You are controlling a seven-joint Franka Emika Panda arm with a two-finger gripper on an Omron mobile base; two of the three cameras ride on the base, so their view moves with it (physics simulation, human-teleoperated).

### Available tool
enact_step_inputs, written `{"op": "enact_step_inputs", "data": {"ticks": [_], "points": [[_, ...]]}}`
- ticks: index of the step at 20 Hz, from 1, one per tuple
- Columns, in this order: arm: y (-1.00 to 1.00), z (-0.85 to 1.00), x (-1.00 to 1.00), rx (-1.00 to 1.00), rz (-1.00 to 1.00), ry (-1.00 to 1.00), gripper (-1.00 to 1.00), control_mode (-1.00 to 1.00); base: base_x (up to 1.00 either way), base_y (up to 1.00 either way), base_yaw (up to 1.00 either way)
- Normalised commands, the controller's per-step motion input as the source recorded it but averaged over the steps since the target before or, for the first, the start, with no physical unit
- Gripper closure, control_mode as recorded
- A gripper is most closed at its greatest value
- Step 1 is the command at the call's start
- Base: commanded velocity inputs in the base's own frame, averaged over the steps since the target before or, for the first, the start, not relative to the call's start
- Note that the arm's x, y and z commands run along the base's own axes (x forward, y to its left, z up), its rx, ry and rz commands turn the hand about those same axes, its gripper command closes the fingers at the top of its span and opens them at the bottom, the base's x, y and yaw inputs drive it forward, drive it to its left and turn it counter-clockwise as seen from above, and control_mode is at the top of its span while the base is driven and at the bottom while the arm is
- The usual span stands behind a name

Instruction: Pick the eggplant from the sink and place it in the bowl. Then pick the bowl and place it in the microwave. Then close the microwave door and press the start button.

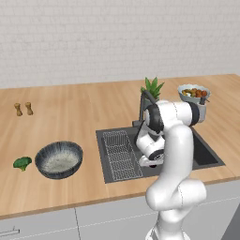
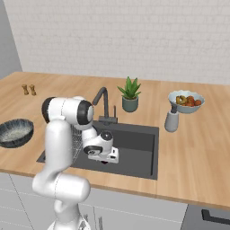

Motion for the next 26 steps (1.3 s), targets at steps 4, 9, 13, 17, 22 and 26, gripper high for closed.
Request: {"op": "enact_step_inputs", "data": {"ticks": [4,9,13,17,22,26], "points": [[0.0,0.0,0.16,0.0,0.0,0.02,-1.0,-1.0,0.0,0.0,0.0],[0.0,0.0,0.23,0.0,0.0,0.04,1.0,-1.0,0.0,0.0,0.0],[0.0,0.0,0.02,0.0,0.0,0.01,1.0,-1.0,0.0,0.0,0.0],[-0.07,0.14,-0.22,0.01,0.01,-0.07,1.0,-1.0,0.0,0.0,0.0],[-0.28,0.55,-0.72,0.05,0.0,-0.17,1.0,-1.0,0.0,0.0,0.0],[-0.26,0.85,-0.98,0.06,0.0,-0.21,1.0,-1.0,0.0,0.0,0.0]]}}
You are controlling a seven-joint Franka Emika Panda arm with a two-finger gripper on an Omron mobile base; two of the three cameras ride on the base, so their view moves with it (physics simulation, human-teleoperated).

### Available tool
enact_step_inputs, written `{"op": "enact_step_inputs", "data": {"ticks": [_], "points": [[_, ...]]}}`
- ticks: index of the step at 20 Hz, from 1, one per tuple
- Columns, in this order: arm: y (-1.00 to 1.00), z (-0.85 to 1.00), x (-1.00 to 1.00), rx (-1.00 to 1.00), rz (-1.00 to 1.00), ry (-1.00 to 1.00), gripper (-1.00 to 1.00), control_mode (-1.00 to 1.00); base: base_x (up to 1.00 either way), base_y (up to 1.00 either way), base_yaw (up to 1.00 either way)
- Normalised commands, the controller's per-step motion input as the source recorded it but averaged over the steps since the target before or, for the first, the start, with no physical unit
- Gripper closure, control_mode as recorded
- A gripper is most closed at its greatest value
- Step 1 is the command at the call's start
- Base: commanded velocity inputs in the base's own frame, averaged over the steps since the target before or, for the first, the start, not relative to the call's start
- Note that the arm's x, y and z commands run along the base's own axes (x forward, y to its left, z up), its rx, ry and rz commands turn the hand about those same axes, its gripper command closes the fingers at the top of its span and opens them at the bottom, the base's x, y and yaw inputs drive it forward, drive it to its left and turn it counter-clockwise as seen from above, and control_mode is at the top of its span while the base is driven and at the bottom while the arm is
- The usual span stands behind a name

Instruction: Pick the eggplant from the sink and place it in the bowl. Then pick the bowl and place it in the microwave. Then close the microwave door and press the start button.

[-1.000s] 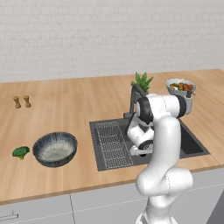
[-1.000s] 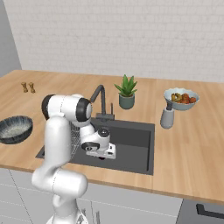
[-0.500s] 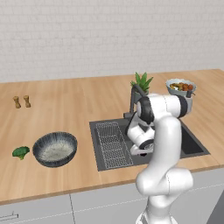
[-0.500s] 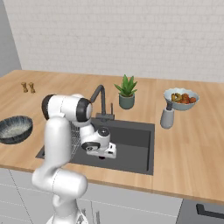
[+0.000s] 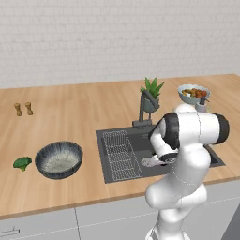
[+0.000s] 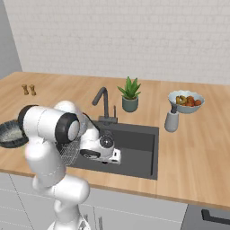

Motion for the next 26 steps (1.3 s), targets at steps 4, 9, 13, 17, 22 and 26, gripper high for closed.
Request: {"op": "enact_step_inputs", "data": {"ticks": [4,9,13,17,22,26], "points": [[-0.14,1.0,-1.0,0.05,0.0,-0.17,1.0,-1.0,0.0,0.0,0.0],[-0.16,1.0,-0.89,0.03,0.0,-0.11,1.0,-1.0,0.0,0.0,0.0],[-0.21,1.0,-0.89,0.06,0.0,-0.02,1.0,-1.0,0.0,0.0,0.0],[-0.04,0.95,-1.0,0.08,0.0,0.0,1.0,-1.0,0.0,0.0,0.0],[0.01,0.85,-1.0,0.06,0.0,0.0,1.0,-1.0,0.0,0.0,0.0],[0.25,0.71,-1.0,0.02,0.0,0.01,1.0,-1.0,0.0,0.0,0.0]]}}
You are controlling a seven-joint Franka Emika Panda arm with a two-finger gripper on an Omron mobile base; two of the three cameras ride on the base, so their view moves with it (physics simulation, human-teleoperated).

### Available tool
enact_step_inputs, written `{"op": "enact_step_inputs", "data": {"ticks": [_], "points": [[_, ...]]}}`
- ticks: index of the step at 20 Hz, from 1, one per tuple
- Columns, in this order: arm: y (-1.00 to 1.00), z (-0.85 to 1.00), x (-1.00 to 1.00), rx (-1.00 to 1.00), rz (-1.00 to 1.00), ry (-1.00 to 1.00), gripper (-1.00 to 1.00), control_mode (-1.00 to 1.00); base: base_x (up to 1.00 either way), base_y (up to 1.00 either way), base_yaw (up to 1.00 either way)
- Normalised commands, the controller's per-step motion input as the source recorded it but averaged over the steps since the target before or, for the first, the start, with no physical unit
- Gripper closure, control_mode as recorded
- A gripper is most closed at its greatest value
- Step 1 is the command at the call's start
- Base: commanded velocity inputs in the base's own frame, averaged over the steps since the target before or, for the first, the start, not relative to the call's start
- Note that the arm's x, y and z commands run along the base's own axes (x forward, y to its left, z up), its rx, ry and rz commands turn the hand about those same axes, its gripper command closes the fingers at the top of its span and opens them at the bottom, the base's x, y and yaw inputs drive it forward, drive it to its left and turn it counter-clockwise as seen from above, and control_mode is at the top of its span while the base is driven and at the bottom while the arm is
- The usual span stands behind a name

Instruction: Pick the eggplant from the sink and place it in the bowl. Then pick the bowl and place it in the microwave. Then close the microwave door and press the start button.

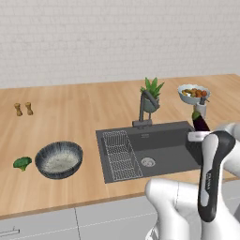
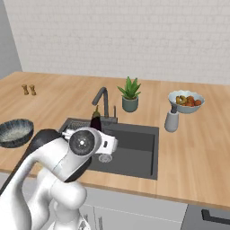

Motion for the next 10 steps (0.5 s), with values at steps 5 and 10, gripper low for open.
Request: {"op": "enact_step_inputs", "data": {"ticks": [5,10], "points": [[0.7,0.6,-0.65,0.0,0.05,0.07,1.0,-1.0,0.0,0.0,0.0],[1.0,0.12,-0.14,-0.01,0.13,0.11,1.0,-1.0,0.0,0.0,0.0]]}}
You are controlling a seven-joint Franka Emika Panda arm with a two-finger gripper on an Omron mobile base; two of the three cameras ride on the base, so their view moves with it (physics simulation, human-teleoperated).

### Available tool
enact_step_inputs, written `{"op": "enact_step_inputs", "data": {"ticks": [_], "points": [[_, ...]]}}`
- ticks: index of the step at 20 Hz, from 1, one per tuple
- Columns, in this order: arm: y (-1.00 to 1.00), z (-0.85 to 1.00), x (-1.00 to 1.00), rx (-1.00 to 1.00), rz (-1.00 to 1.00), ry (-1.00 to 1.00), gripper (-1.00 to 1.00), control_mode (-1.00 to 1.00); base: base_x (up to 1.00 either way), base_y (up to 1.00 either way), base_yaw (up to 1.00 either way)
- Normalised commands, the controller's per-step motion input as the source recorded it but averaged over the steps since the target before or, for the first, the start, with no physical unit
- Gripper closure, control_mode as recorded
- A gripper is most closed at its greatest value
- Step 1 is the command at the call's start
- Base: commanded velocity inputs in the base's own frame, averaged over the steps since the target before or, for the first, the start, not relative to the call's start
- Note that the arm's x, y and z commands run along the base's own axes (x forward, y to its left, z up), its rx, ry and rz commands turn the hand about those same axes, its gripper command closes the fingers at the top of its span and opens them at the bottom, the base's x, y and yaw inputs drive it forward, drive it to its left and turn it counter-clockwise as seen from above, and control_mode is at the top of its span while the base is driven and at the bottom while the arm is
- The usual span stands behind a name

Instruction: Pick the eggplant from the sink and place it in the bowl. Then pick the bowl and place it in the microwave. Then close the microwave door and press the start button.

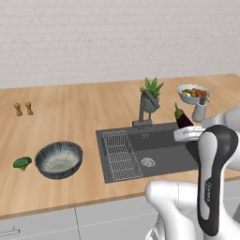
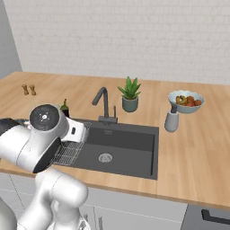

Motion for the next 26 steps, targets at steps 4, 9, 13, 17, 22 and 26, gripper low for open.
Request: {"op": "enact_step_inputs", "data": {"ticks": [4,9,13,17,22,26], "points": [[1.0,0.0,0.0,-0.01,0.11,0.13,1.0,-1.0,0.0,0.0,0.0],[1.0,-0.29,-0.04,0.0,0.13,0.07,1.0,-1.0,0.0,0.0,0.0],[0.94,-0.17,0.08,0.0,0.14,0.09,1.0,-1.0,0.0,0.0,0.0],[0.97,-0.19,0.59,-0.03,0.08,0.21,1.0,-1.0,0.0,0.0,0.0],[0.85,-0.13,0.7,-0.08,0.08,0.27,1.0,-1.0,0.0,0.0,0.0],[0.66,-0.31,0.62,-0.11,0.06,0.2,1.0,-1.0,0.0,0.0,0.0]]}}
